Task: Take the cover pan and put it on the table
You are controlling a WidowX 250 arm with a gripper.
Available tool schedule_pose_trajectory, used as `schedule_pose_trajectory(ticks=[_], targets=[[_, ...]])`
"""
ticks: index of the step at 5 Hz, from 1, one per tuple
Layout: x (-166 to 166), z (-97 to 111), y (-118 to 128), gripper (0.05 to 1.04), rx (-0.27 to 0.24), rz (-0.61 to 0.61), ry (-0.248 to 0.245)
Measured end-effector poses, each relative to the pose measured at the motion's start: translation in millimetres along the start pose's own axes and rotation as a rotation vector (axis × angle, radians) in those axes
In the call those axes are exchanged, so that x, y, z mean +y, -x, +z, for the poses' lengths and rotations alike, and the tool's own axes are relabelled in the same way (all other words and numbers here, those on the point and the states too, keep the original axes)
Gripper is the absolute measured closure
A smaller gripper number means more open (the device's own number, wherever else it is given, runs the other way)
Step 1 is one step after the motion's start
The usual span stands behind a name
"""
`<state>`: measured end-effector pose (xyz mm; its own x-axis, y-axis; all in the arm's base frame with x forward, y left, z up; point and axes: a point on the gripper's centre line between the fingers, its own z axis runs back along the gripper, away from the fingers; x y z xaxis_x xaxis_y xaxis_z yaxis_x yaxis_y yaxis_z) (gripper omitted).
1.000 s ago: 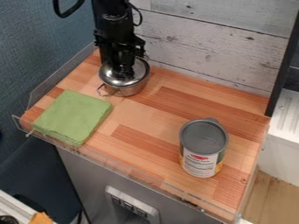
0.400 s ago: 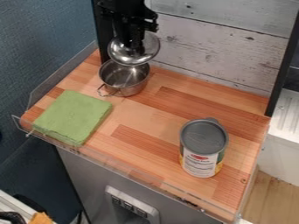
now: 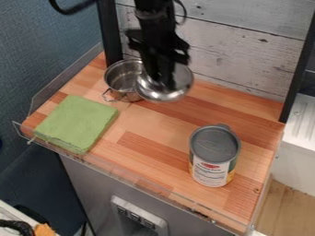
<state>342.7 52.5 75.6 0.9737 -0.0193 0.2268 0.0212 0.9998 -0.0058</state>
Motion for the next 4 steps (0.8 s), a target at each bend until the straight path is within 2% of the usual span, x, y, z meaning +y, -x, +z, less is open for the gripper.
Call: schedule_pose_trajectory(ticks=[1,2,3,4], targets=[[-26.5,-5.6,-8.2,0.799,-0.009,-0.051,0.034],[-50.8,-20.6,-14.5,0.799,0.003,-0.096,0.071],[-70.9,-44.0,-18.4,0.799,0.038,-0.136,0.068],[-80.9,-69.9,-17.5,0.799,0.089,-0.165,0.038]])
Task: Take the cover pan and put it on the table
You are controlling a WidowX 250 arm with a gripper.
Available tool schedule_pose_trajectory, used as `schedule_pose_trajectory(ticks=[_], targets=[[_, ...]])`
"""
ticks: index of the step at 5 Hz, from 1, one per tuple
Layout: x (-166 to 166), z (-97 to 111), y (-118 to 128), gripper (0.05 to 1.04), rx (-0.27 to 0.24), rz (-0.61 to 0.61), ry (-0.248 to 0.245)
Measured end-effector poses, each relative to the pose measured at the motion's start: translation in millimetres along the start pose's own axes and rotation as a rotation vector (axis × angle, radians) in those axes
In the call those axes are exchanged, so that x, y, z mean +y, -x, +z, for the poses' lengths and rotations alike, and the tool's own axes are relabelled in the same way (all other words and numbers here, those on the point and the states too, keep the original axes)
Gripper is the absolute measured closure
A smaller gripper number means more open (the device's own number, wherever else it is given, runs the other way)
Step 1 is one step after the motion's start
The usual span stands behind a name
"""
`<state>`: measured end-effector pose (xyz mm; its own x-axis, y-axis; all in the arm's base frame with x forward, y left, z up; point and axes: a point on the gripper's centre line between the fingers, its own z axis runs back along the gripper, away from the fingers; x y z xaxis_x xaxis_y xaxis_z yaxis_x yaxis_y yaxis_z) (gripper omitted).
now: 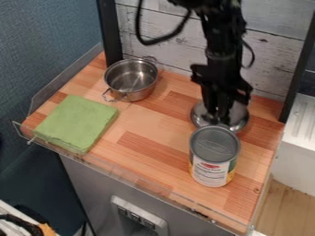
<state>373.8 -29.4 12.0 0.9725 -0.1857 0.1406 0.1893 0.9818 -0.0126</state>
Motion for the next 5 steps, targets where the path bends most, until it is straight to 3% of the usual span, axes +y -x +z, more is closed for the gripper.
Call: schedule_pose_trajectory(ticks=[1,2,3,4,5], targets=[[-2.0,-7.0,-0.8,0.751,0.014,-0.009,-0.008],[-5.4,-6.7,3.3,0.462,0.043,-0.004,-0.003],[-8.5,13.9,1.1,0.180,0.046,-0.005,0.010],[-8.0,49.0,-8.2,0.075,-0.012,0.017,0.002],[-6.6,52.9,-6.2,0.079,-0.003,0.040,-0.008]])
